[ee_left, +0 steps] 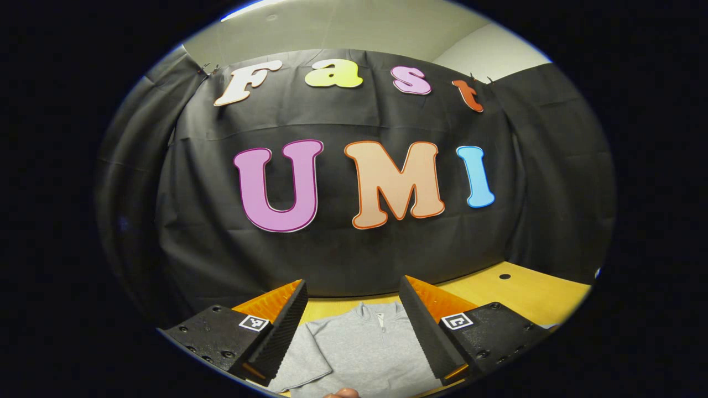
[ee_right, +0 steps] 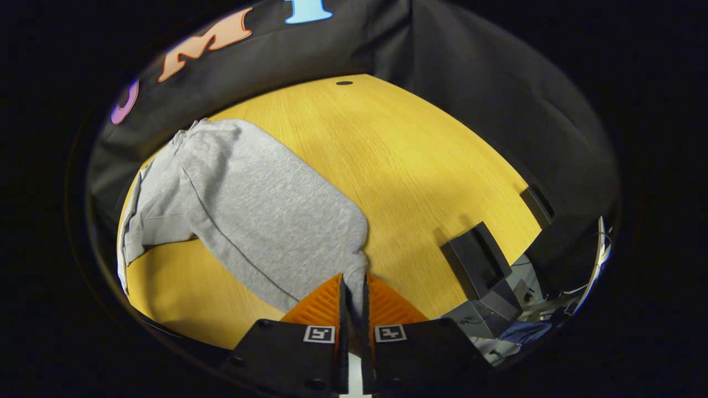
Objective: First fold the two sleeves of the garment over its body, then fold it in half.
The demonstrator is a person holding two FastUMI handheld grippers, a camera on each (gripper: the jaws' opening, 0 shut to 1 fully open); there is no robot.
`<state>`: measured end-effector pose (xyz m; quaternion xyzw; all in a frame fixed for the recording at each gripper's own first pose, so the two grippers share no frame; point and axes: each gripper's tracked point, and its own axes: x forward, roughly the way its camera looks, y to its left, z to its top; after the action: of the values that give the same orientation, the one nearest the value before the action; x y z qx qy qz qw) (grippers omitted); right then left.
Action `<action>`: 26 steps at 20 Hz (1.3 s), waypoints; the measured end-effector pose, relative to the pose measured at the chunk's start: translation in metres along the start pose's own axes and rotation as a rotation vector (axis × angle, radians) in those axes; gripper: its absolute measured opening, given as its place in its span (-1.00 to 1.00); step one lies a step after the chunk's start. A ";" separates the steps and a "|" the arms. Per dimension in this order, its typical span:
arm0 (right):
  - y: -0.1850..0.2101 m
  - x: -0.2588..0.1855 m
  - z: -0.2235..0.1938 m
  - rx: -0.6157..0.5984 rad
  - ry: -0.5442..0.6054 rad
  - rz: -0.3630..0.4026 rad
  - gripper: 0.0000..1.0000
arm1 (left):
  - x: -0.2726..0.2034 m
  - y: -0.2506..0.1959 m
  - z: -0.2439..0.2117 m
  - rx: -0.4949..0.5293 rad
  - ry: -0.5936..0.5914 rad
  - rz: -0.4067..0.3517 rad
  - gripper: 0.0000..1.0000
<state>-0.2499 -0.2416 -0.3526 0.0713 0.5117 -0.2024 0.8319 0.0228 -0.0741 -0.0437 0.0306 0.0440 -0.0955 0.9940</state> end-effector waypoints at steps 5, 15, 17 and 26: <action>0.030 -0.004 0.030 -0.014 -0.054 0.055 -0.93 | -0.003 0.019 -0.003 0.017 0.010 0.044 0.93; 0.078 -0.020 0.139 0.095 -0.202 0.201 -0.93 | -0.016 0.055 -0.008 0.016 0.032 0.140 0.93; 0.092 -0.024 0.159 0.124 -0.221 0.243 -0.93 | -0.019 0.063 -0.011 0.014 0.038 0.161 0.93; 0.166 -0.026 0.232 0.101 -0.278 0.370 -0.94 | -0.041 0.113 -0.026 0.006 0.079 0.284 0.96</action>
<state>-0.0013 -0.1591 -0.2359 0.1767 0.3596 -0.0794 0.9127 0.0019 0.0460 -0.0594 0.0431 0.0781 0.0473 0.9949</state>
